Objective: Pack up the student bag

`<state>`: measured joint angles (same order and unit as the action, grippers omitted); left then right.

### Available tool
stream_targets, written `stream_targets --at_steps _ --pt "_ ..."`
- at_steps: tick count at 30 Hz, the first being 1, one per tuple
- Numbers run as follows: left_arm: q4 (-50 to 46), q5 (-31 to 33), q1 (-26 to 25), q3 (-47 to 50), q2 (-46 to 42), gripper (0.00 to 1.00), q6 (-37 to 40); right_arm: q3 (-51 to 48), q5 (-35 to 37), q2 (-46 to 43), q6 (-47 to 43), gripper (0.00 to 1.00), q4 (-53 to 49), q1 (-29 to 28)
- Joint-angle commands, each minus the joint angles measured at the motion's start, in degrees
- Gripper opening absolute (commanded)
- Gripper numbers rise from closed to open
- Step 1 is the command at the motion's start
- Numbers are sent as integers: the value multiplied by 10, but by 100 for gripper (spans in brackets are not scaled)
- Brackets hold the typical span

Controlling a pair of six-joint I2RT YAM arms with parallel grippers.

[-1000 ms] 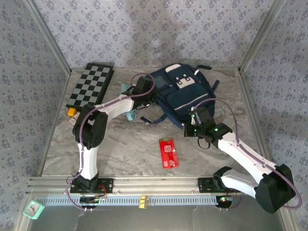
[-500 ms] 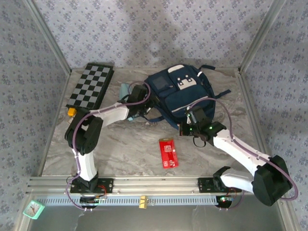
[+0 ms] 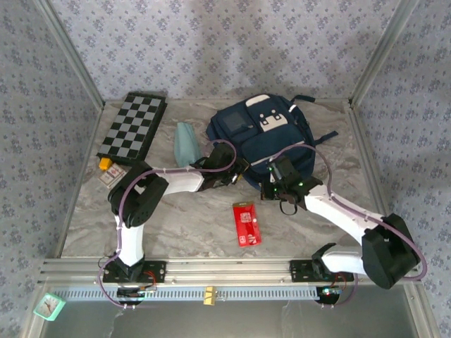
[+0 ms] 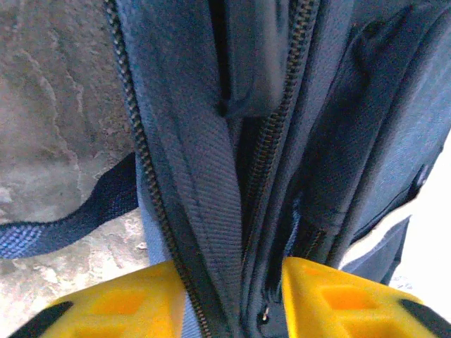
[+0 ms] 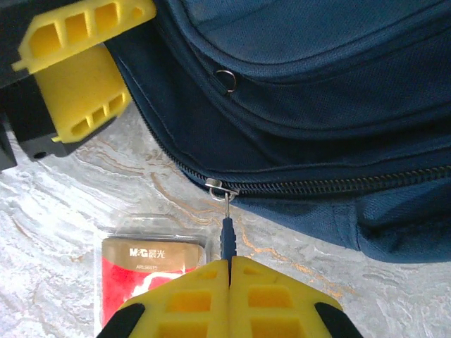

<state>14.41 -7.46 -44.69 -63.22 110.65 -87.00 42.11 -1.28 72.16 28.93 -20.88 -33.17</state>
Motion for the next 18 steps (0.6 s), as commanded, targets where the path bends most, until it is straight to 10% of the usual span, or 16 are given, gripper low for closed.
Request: stream_targets --at_steps 1,18 --pt "24 20 -2 -13 4 30 -14 5 4 19 -16 0 16 -5" --pt "22 13 -15 -28 4 0 -11 17 41 78 -49 19 56 -10"
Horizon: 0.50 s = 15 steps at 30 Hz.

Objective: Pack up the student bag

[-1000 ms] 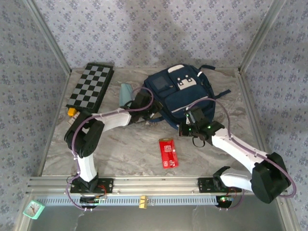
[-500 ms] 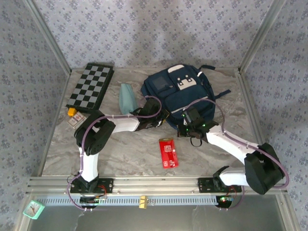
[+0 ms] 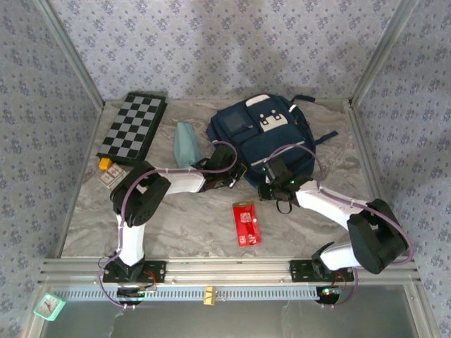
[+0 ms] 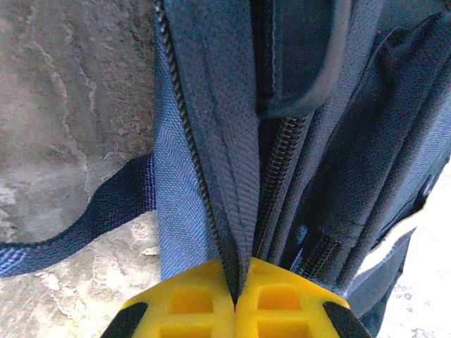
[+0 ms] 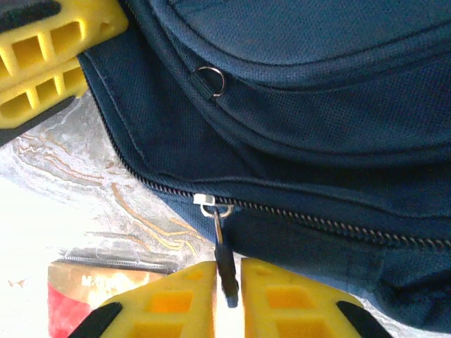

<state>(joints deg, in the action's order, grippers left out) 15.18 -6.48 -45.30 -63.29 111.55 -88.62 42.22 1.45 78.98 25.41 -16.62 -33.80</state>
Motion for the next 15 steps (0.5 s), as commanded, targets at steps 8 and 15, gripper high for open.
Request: stream_targets --at_steps 8,15 --pt "13 -1 -11 -35 -5 0 6 25 37 35 -15 26 19 -4" --pt "11 1 -15 -38 -7 0 7 36 58 62 -13 31 25 -7"
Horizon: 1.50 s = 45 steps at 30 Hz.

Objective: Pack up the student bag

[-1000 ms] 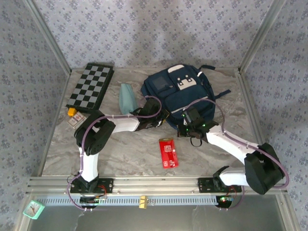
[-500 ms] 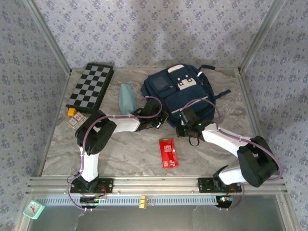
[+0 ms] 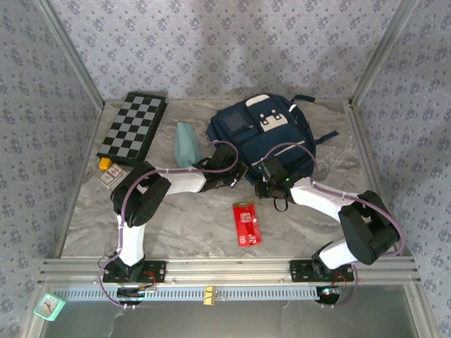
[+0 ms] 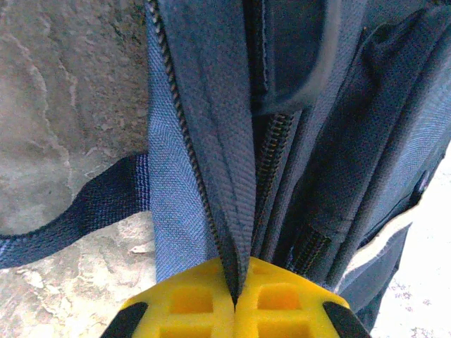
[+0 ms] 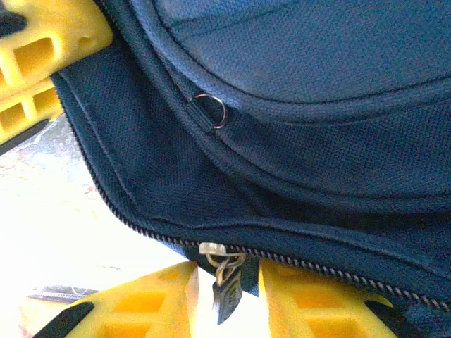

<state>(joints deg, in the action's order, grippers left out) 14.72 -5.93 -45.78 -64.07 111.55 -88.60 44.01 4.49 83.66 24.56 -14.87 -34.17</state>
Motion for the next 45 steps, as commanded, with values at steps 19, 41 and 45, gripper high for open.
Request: stream_targets --at_steps 19,41,45 --pt "-9 16 -7 -24 -38 0 27 35 97 12 -2 6 -45 -13" --pt "-140 11 129 -107 -28 0 184 17 -3 -167 22 0 -220 23" --pt "-157 -32 135 -153 -9 3 232 48 -64 -131 37 0 -161 -16"
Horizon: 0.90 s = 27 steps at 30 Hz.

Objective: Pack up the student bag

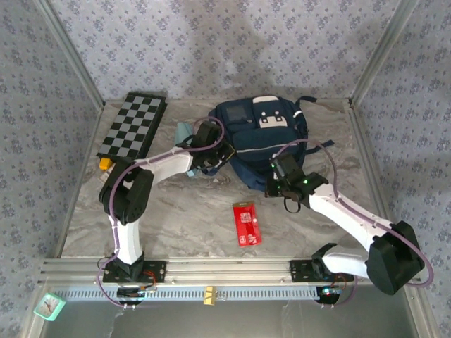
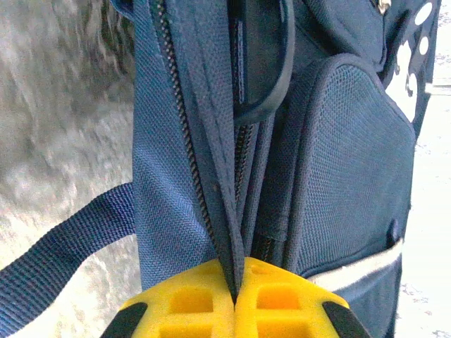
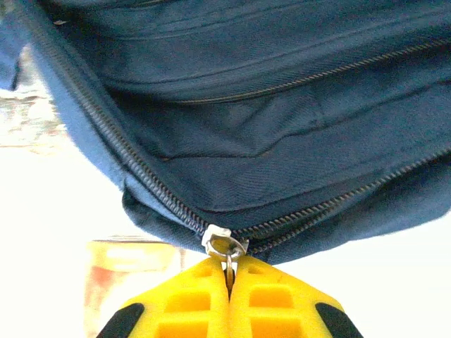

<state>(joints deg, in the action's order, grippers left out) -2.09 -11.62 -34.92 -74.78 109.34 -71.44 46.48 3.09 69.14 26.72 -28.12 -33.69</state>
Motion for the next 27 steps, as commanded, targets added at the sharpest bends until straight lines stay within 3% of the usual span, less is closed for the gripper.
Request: stream_targets --at_steps 1,7,13,19,24,27 --pt "8 18 25 -46 9 9 71 31 -58 24 20 0 -18 -21" --pt "46 25 3 80 -92 45 25 42 -61 53 25 0 3 -21" --pt "117 59 -77 161 -132 58 -98 24 -55 57 29 0 6 -22" --pt "112 101 -123 139 -90 59 -168 23 -48 55 32 0 5 -24" --pt "118 111 -141 126 -60 50 -194 24 -37 63 33 0 6 -24" --pt "106 122 -146 121 -51 39 -203 26 -33 66 33 0 5 -25"
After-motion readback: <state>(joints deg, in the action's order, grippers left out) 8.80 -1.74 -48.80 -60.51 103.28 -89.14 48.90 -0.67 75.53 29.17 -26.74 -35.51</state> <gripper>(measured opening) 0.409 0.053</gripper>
